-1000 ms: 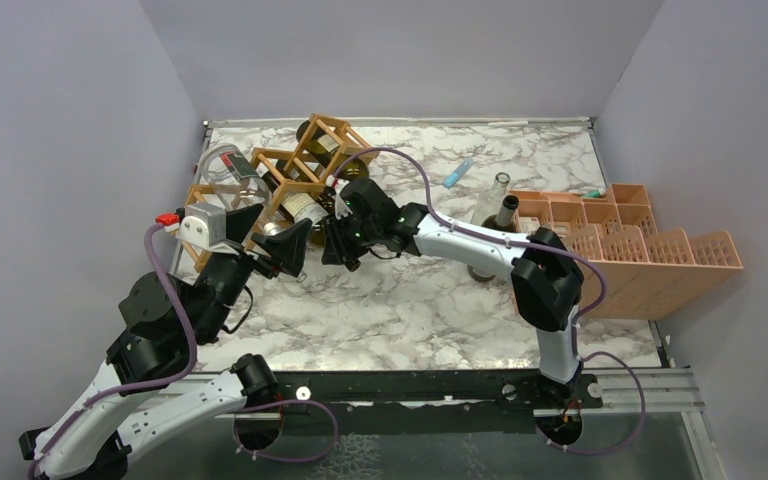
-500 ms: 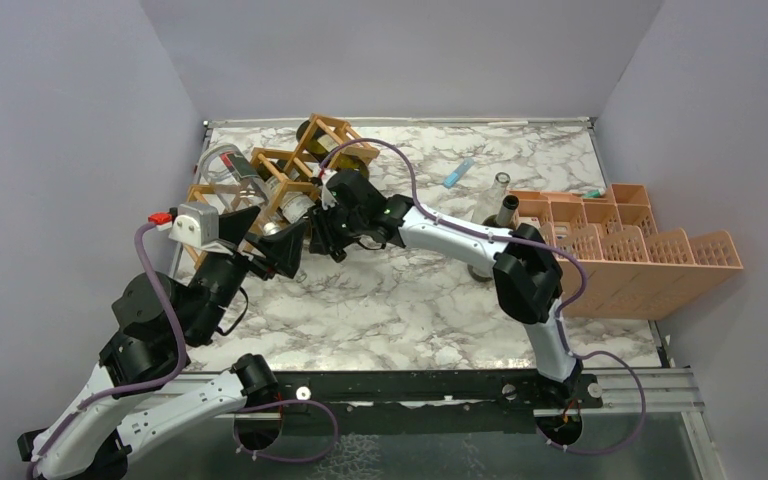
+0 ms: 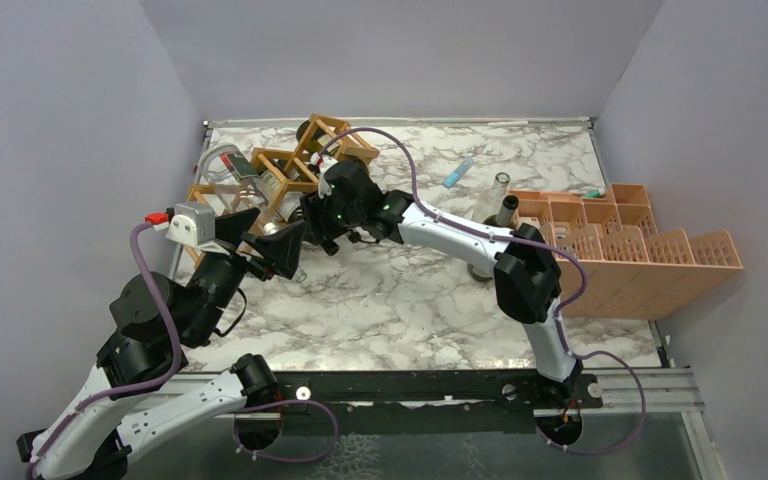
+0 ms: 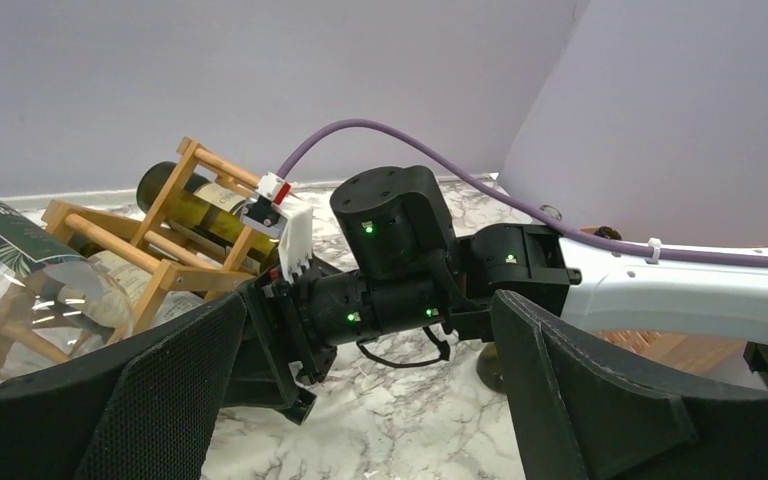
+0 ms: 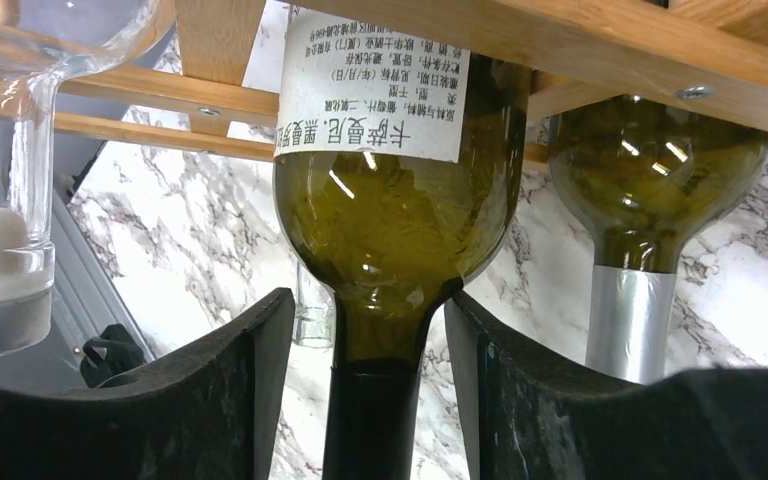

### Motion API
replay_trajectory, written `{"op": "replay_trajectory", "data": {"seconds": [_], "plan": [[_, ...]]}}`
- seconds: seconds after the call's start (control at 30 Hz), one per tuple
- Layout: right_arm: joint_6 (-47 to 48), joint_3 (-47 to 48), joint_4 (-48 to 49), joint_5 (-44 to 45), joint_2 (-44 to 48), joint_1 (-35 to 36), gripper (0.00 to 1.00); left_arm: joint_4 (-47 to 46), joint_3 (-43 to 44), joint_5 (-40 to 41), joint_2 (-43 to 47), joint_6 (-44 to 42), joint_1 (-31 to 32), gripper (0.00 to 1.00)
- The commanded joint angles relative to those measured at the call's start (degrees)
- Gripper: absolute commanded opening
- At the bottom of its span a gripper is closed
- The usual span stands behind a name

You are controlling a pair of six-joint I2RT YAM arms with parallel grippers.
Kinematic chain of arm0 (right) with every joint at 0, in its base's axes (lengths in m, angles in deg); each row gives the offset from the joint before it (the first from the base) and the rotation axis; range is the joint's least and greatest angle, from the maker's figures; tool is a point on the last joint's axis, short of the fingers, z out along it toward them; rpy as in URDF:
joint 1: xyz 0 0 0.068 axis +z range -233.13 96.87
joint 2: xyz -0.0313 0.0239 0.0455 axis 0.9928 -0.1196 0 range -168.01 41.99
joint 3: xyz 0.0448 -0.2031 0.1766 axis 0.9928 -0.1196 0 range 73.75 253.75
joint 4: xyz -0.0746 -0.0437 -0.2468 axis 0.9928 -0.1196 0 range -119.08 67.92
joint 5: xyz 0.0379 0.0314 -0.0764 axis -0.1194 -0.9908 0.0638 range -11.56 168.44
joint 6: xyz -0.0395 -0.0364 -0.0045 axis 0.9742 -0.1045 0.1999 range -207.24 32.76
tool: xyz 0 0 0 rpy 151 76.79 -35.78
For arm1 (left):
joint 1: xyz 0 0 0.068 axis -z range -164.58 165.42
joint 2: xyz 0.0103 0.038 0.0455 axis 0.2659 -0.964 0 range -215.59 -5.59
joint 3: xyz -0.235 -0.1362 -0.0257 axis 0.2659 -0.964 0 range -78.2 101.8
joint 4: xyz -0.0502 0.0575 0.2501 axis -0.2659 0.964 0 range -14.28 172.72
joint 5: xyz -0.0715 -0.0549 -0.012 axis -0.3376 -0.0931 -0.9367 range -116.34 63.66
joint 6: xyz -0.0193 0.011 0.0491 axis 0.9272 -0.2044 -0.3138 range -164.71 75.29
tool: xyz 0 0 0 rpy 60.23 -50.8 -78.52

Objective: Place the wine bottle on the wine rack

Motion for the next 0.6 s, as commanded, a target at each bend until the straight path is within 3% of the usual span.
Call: {"op": "replay_trajectory", "data": {"seconds": [0.0,0.37,0.57], "plan": [[1.27,0.84,3.56,2.90,0.20,0.21,0.61,1.27,1.35,1.49,0.58,0.69,0.19,0.99],[4.10,-1.26,4.50,3.97,4.63,0.21,0.63,3.26,1.97,1.83,1.59,1.06,0.15,0.99],[5.41,-4.70,6.54,5.02,9.55,0.23,0.69,4.57,1.96,1.55,2.14,2.32,0.17,0.99]]}}
